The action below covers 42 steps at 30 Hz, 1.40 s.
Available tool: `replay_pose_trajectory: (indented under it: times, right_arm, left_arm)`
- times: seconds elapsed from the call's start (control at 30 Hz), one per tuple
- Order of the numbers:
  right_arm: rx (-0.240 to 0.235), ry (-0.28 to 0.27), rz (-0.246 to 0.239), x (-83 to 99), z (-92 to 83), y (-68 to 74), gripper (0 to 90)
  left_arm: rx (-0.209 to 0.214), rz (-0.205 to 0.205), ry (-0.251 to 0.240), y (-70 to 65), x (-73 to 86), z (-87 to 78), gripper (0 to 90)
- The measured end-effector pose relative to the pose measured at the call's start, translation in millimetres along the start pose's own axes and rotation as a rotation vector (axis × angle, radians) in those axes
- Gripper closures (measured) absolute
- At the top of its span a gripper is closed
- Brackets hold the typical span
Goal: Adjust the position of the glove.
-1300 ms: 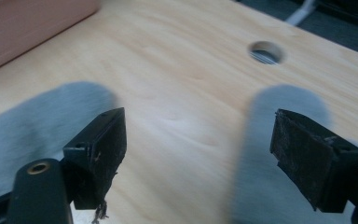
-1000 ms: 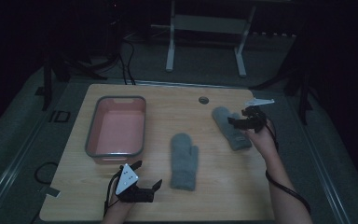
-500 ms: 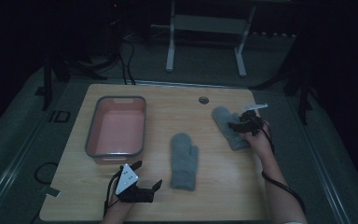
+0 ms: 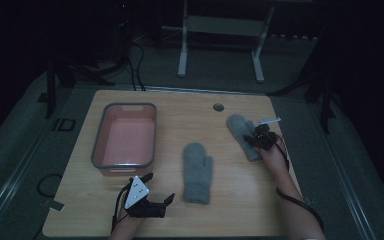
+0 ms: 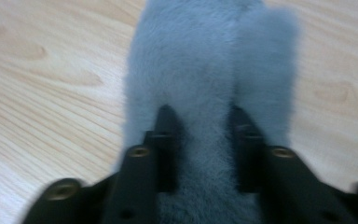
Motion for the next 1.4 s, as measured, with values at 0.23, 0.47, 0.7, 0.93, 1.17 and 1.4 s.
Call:
replay_pose_trajectory:
  times: [0.23,0.47,0.7,0.93,1.17,1.4]
  right_arm:
    - [-0.038,0.004,0.063,0.5,-10.8,1.7,79.4]
    - [0.029,-0.060,0.131,2.7,-36.9,4.5,79.7]
    - [0.079,-0.108,0.176,10.7,-68.3,10.7,79.7]
    - [0.127,-0.131,0.216,22.6,-96.2,23.0,79.5]
    - [0.139,-0.143,0.276,44.9,-115.5,32.8,79.5]
    - [0.166,-0.113,0.298,71.4,-127.5,38.2,79.3]
  left_arm:
    - [-0.004,-0.005,0.002,1.0,0.4,0.3,0.7]
    - [-0.004,-0.007,-0.002,0.7,0.2,0.5,0.7]
    - [-0.003,-0.006,-0.004,0.3,-0.2,0.5,0.7]
    - [-0.005,-0.004,-0.008,0.6,-0.3,0.2,0.7]
    - [-0.006,-0.002,-0.008,0.1,-0.5,-0.3,0.7]
    - [-0.007,0.000,-0.009,0.0,-0.6,-0.7,0.7]
Point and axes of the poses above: each handheld gripper's, and its own axes: z roughly forward along the jaws, x roughly out of its underside, y roughly to its left, the point moved 1 cm from there along z, roughly forward along the jaws, and after that the axes turned 3 degrees about x, right-handed, at the moved point
